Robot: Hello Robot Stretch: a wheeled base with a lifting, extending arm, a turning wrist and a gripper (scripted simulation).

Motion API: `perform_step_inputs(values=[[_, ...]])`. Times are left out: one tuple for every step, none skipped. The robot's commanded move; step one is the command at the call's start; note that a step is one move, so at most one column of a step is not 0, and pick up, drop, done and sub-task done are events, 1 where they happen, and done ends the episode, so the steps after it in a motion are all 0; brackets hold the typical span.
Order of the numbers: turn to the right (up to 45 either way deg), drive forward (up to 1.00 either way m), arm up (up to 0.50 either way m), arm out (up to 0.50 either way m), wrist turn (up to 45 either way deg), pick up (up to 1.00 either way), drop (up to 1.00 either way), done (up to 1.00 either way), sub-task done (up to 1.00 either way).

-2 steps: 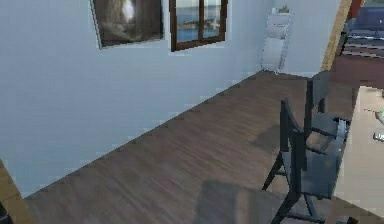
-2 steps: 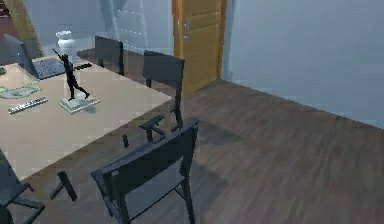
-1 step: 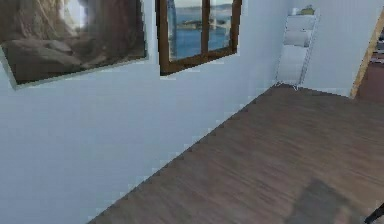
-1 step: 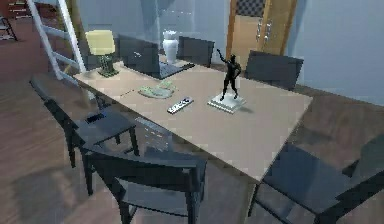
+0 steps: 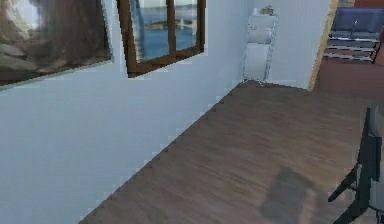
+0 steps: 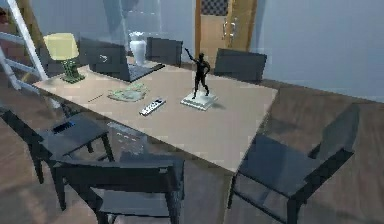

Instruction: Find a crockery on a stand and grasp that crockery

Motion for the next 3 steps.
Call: perform_step_inputs(values=[[0.0,0.35,0.0,0.0,0.0,0.0,0.0,0.0,0.0],[30.0,0.0,0.0,0.0,0.0,0.0,0.0,0.0,0.0],[0.0,1.0,0.0,0.0,0.0,0.0,0.0,0.0,0.0]])
